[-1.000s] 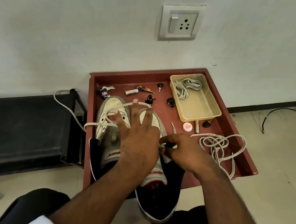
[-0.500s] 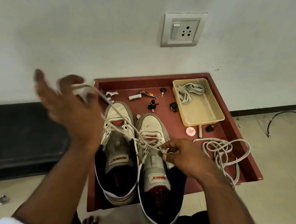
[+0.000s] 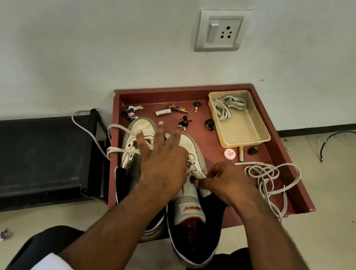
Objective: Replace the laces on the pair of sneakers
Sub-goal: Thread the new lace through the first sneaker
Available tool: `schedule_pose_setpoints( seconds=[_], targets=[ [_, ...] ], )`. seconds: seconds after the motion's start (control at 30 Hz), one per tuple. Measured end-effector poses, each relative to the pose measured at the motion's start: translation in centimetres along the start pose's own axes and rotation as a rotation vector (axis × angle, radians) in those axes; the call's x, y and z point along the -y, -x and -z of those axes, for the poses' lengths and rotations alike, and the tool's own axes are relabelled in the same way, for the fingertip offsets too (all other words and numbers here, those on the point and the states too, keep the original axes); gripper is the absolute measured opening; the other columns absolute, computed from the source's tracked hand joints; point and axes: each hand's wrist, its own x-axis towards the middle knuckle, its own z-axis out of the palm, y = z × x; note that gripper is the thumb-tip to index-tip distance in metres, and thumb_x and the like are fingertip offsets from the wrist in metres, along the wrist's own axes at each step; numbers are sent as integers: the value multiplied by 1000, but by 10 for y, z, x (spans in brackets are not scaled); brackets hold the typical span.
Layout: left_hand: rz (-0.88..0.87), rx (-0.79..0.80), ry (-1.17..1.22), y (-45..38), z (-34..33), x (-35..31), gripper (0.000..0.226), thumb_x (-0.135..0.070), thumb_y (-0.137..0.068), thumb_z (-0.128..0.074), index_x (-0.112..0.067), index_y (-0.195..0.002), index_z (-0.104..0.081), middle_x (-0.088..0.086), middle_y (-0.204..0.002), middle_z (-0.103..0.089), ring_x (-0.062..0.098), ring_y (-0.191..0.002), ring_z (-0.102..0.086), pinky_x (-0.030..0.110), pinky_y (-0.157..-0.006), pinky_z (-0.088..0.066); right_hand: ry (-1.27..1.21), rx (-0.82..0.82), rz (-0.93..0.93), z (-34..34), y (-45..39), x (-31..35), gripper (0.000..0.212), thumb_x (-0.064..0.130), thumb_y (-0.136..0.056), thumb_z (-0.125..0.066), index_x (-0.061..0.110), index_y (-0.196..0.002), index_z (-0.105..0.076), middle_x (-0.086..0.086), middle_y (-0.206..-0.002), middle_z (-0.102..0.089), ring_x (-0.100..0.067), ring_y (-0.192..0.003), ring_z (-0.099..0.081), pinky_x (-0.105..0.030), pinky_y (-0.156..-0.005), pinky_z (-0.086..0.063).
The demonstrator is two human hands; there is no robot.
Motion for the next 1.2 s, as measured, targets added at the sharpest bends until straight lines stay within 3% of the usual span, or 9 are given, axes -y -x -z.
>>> schedule_pose_setpoints(
  seconds=[0.17, 0.27, 0.33, 0.43, 0.53, 0.73, 0.93, 1.07, 1.2],
  targets=[
    [279, -264, 120, -7, 24, 51, 21, -25, -86, -66, -31, -106, -68, -4, -153, -33, 29, -145, -18, 65, -113, -9, -3, 35, 34, -1, 2, 0, 16, 22, -81, -75, 15, -91, -65, -3, -86, -67, -14, -72, -60, -28, -63, -49],
    [491, -462, 293, -8, 35, 88, 57, -27, -90, -64, -28, -141, -39, 9, -164, -3, 39, -149, -3, 70, -112, -5, 123, 11, 105, -6, 3, 4, 16, 24, -83, -70, 21, -91, -57, 5, -85, -59, -9, -72, -54, -25, -56, -40],
    [471, -377, 329, -5, 34, 81, 72, -44, -91, -61, -29, -150, -23, 10, -164, 9, 44, -148, 8, 73, -110, -1, 88, -17, 161, -8, 2, 8, 20, 26, -82, -72, 24, -92, -54, 5, -87, -57, -11, -71, -55, -25, -54, -38],
    [232, -91, 202, -4, 18, 40, 43, -59, -88, -55, -39, -127, -57, -2, -164, -8, 39, -149, 11, 74, -109, 3, -71, -77, 261, -10, -1, 15, 20, 16, -86, -69, 26, -102, -63, 1, -95, -62, -17, -80, -61, -25, -61, -46],
    [102, 121, 74, -3, 1, 13, 49, -66, -86, -54, -36, -124, -63, -3, -164, -11, 39, -149, 14, 75, -104, 10, 126, -128, 345, -16, -7, 16, 25, 13, -87, -67, 25, -108, -71, 1, -105, -62, -14, -91, -58, -24, -76, -47],
    [109, 114, -131, 0, -1, 18, 44, -42, -90, -54, -31, -132, -54, 0, -164, -11, 42, -148, 15, 79, -102, 11, 367, -59, 386, -28, -14, 17, 30, 36, -84, -71, 30, -113, -71, -5, -112, -52, -24, -104, -53, -29, -85, -43],
    [178, 255, -31, -6, 5, 28, 38, -41, -84, -66, -30, -121, -65, -7, -158, -29, 34, -150, 8, 75, -107, 8, -104, -161, 254, -14, -17, 7, 19, 17, -75, -81, 20, -62, -68, 8, -78, -60, -6, -71, -57, -21, -68, -42],
    [160, 256, -15, -8, 3, 28, 39, -39, -82, -66, -26, -119, -66, -6, -157, -30, 34, -150, 7, 75, -106, 8, 141, -251, 331, -15, -17, 8, 13, 33, -79, -76, 32, -92, -71, 5, -141, -41, -21, -135, -31, -37, -109, -28],
    [149, 279, 19, -9, 4, 31, 36, -38, -85, -64, -27, -119, -67, -5, -159, -28, 36, -150, 9, 75, -105, 9, 439, -136, 424, -31, -15, 20, 25, 45, -83, -70, 29, -101, -72, 9, -159, -20, -21, -147, -9, -49, -115, -13]
  ],
)
